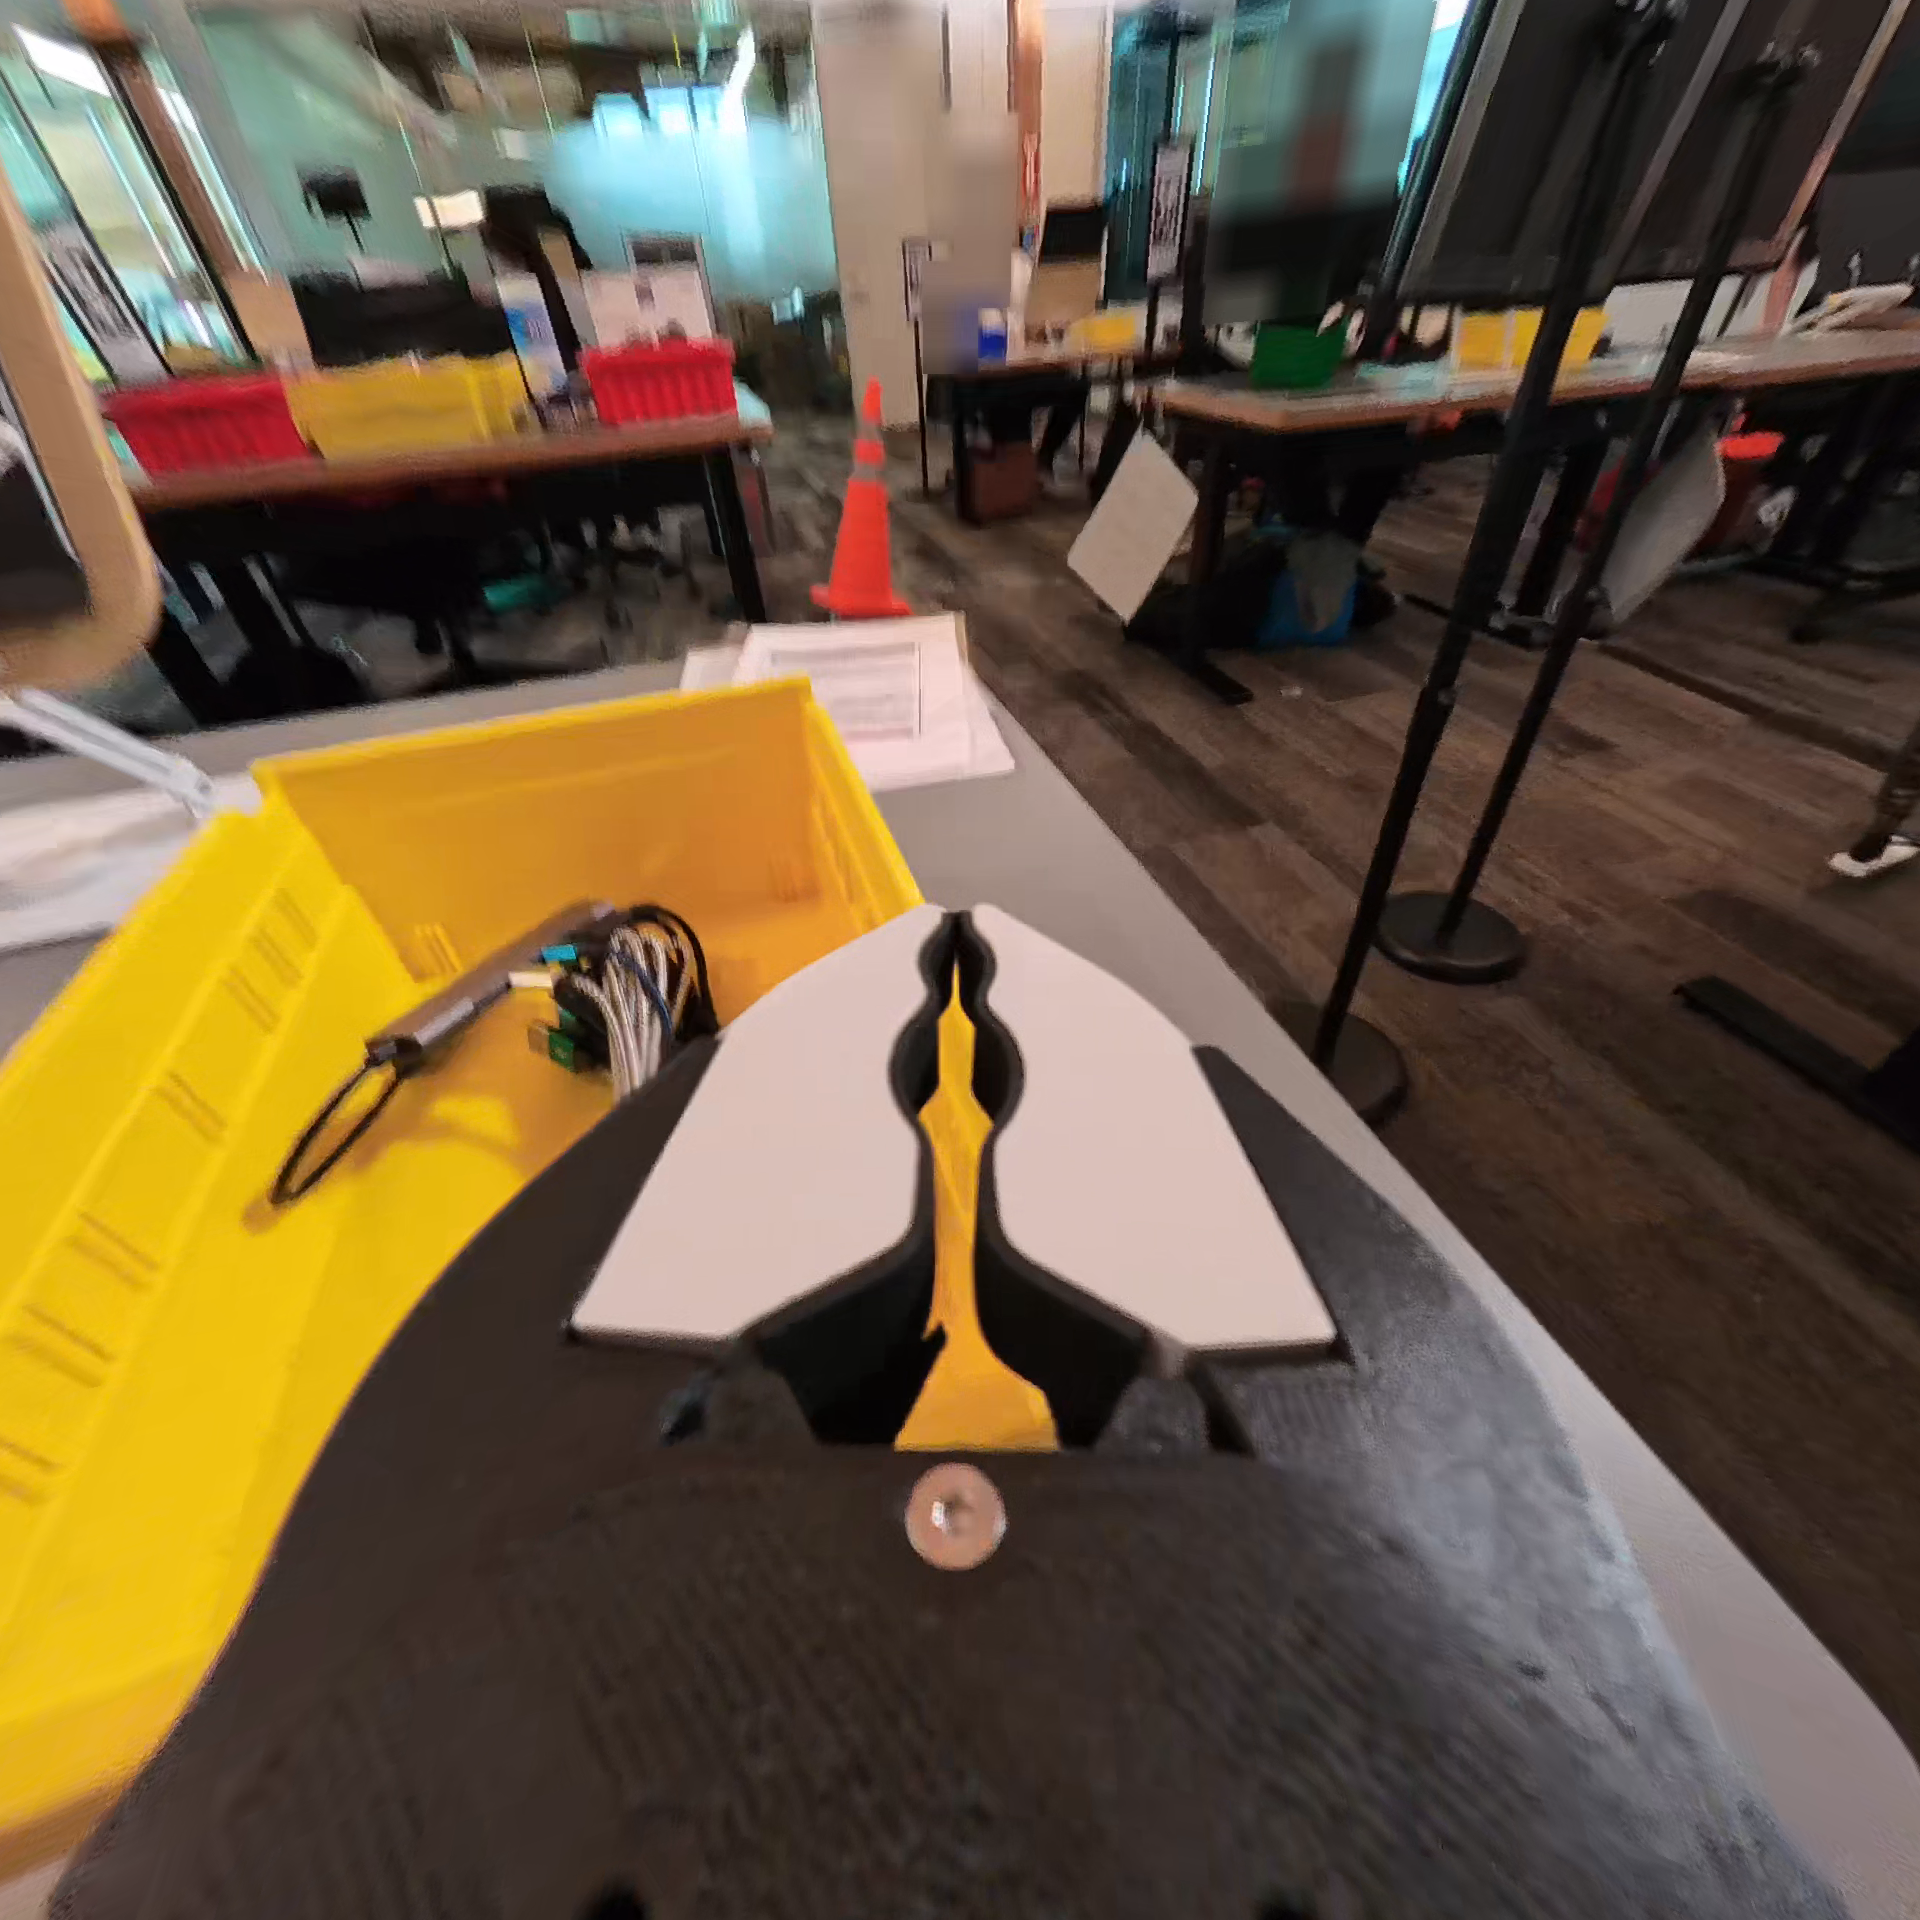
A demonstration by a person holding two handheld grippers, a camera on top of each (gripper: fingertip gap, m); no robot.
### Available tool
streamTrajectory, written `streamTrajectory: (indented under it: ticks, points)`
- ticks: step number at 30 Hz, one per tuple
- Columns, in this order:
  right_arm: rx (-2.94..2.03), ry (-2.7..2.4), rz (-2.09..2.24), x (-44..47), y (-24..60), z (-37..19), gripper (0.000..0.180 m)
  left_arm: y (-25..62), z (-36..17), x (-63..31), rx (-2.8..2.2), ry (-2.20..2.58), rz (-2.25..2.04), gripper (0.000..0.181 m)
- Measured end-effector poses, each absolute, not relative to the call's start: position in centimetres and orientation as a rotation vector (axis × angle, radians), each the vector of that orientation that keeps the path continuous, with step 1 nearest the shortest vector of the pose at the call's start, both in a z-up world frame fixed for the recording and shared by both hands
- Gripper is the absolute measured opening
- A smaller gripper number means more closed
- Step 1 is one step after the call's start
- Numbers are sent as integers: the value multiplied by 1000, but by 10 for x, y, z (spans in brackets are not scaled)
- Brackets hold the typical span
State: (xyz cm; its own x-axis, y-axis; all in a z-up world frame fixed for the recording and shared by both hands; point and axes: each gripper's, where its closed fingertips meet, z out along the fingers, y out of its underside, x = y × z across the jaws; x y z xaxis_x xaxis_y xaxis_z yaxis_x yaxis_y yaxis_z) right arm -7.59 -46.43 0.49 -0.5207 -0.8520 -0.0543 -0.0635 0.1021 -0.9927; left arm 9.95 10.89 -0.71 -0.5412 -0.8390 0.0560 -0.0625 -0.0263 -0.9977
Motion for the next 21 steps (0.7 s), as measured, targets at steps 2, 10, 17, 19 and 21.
streamTrajectory:
  ticks: [2,10,17,19,21]
  points:
    - [-745,1660,-1641,-96,-477,23,0,132,-12,104,-986,1576,-1479,83]
    - [-858,1738,-1537,-91,-501,-8,28,169,-7,124,-971,1485,-1271,86]
    - [-1013,1695,-1191,-57,-473,-38,64,209,1,134,-1072,1363,-1305,89]
    - [-1043,1767,-1098,-54,-473,-57,83,223,2,136,-1090,1326,-1286,90]
    - [-1084,1838,-1005,-51,-472,-76,91,234,1,139,-1115,1318,-1283,83]
